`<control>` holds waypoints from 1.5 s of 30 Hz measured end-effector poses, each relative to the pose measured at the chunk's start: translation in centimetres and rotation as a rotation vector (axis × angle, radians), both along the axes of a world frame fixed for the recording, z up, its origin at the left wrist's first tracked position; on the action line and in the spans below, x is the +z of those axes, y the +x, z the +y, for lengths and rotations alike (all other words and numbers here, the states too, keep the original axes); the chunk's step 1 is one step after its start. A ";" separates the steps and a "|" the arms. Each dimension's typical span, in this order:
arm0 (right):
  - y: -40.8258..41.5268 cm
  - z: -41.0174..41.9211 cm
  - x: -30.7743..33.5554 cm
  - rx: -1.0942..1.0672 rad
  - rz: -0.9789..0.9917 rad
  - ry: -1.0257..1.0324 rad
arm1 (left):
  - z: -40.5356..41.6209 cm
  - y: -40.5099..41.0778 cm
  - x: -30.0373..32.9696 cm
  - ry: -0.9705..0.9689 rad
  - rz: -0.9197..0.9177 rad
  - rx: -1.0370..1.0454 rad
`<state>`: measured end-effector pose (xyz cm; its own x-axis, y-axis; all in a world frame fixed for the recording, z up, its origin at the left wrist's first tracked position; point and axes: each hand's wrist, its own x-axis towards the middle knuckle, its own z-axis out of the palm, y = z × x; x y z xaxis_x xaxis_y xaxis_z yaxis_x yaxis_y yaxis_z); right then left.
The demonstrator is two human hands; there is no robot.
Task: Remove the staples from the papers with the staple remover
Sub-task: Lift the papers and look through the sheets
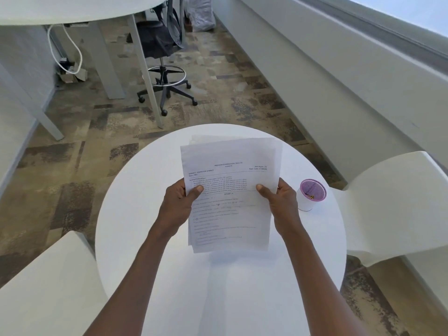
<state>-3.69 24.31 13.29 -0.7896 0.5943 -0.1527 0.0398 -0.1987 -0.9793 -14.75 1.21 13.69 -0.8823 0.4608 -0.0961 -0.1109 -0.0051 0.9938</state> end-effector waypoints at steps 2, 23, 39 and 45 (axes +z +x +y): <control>0.3 0.2 0.1 0.054 0.027 -0.052 | -0.4 -0.2 -0.1 0.038 -0.041 -0.036; -0.2 -2.3 0.6 -0.071 -0.029 0.193 | 1.9 1.9 -1.2 -0.137 0.184 0.341; 0.7 -2.7 -1.4 -0.012 -0.121 0.135 | 0.8 2.1 -2.5 -0.253 0.113 0.330; 0.3 -1.9 0.1 -0.052 -0.090 0.173 | 1.0 1.8 -1.0 -0.203 0.133 0.310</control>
<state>-3.36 22.40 13.38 -0.7449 0.6575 -0.1134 0.1232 -0.0315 -0.9919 -12.90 2.17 12.71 -0.9875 0.1539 -0.0330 -0.0047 0.1805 0.9836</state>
